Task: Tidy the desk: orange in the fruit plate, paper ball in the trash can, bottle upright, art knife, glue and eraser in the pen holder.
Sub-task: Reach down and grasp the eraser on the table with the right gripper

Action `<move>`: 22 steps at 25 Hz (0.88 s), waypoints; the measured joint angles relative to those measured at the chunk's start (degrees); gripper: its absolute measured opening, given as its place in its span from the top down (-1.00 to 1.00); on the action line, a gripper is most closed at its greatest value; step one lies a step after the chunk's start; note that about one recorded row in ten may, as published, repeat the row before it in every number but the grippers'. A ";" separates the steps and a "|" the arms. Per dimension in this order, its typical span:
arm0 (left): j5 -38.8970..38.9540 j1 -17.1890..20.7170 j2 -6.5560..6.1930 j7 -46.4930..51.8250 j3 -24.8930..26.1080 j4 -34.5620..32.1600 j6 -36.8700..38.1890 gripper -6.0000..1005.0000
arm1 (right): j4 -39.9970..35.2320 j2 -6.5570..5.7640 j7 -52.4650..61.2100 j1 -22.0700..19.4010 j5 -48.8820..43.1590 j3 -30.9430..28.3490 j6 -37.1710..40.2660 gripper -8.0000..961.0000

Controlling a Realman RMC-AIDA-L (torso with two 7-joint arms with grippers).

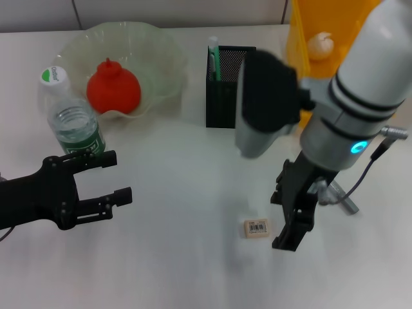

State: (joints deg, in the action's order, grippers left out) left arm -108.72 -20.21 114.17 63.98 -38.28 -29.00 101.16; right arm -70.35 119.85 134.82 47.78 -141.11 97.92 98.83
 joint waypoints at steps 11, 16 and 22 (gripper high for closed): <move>0.00 0.07 0.00 0.00 -0.06 0.00 -0.10 -0.59 | 1.91 0.04 5.53 -0.08 0.53 11.86 -10.54 -0.58; 0.00 0.13 0.00 -0.01 0.05 0.00 -0.10 -0.59 | 3.70 0.04 6.42 0.32 0.59 13.88 -13.70 -0.49; 0.00 0.24 0.00 0.01 0.06 0.00 -0.09 -0.59 | 4.43 0.04 6.95 0.47 0.60 15.73 -15.85 -0.30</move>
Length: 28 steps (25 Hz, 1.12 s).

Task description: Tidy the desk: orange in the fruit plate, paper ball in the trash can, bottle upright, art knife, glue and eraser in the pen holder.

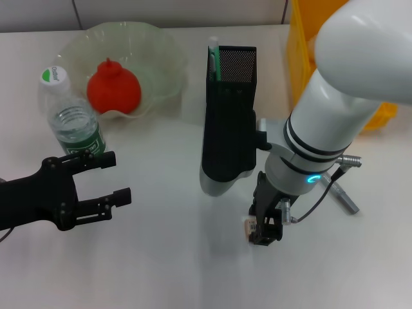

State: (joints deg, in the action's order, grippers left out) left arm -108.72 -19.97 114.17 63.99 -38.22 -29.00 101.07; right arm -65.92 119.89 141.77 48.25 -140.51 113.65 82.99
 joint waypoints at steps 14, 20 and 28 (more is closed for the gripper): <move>0.01 0.27 0.08 -0.18 -0.01 0.09 0.00 -0.59 | -11.93 -0.35 -0.52 -2.47 -2.70 -15.43 6.64 0.45; 0.03 0.29 0.03 -0.50 -0.01 0.09 0.01 -0.59 | -15.84 -0.42 -2.25 -3.60 -1.74 -32.73 -3.58 0.42; 0.21 0.28 0.07 -0.49 -0.01 0.09 0.10 -0.59 | -6.23 -0.47 -4.49 -2.09 1.23 -34.66 -16.91 0.37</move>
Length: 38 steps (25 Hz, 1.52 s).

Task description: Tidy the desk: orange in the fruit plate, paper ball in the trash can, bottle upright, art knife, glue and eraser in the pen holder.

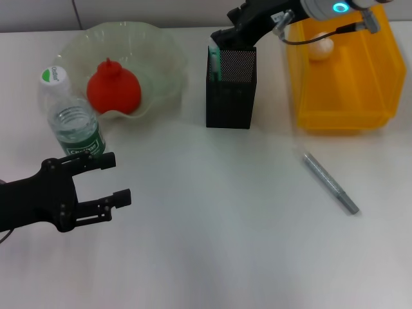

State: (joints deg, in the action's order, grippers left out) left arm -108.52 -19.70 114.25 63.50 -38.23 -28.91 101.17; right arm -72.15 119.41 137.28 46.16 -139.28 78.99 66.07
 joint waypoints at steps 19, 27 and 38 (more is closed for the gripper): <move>0.14 -0.95 -0.59 1.14 0.00 -0.72 1.21 -0.59 | -7.77 0.11 7.17 -3.86 -11.92 -5.04 29.24 -0.70; 0.23 -1.78 -0.70 1.30 0.12 -0.74 1.84 -0.59 | 4.46 0.18 8.00 -6.14 -12.13 -0.30 20.45 -0.70; 0.24 -2.26 -0.60 1.29 0.67 -0.70 1.83 -0.59 | 12.30 0.15 8.69 -5.13 -12.35 2.71 13.86 -0.69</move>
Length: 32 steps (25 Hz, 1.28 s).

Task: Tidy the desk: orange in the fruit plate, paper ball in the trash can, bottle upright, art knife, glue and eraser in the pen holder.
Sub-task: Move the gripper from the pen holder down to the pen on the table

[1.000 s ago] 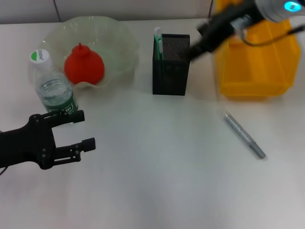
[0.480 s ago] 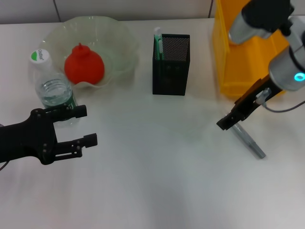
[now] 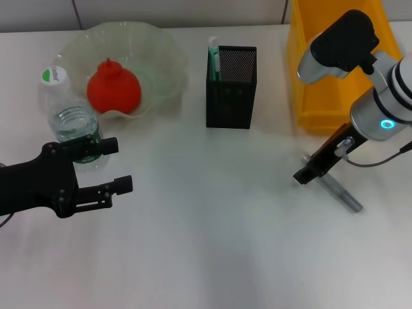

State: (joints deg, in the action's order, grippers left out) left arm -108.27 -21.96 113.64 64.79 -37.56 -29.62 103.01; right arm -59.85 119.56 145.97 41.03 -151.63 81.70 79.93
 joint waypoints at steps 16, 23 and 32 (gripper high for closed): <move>-0.01 0.44 0.00 0.40 0.76 0.00 0.08 -0.59 | 0.19 -0.12 -0.37 0.20 -0.07 0.13 -0.71 0.55; -0.01 0.95 -0.03 0.43 0.77 0.07 1.05 -0.59 | -10.68 -0.24 -1.52 -3.70 3.94 -2.74 2.94 0.72; -0.01 1.21 -0.09 0.43 0.84 -0.01 1.97 -0.59 | -10.88 -0.34 -5.36 -2.76 6.33 -7.57 8.99 0.85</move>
State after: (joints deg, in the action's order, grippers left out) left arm -108.28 -20.75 113.55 65.22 -36.72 -29.62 104.97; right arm -70.72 119.22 140.62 38.26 -145.30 74.14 88.92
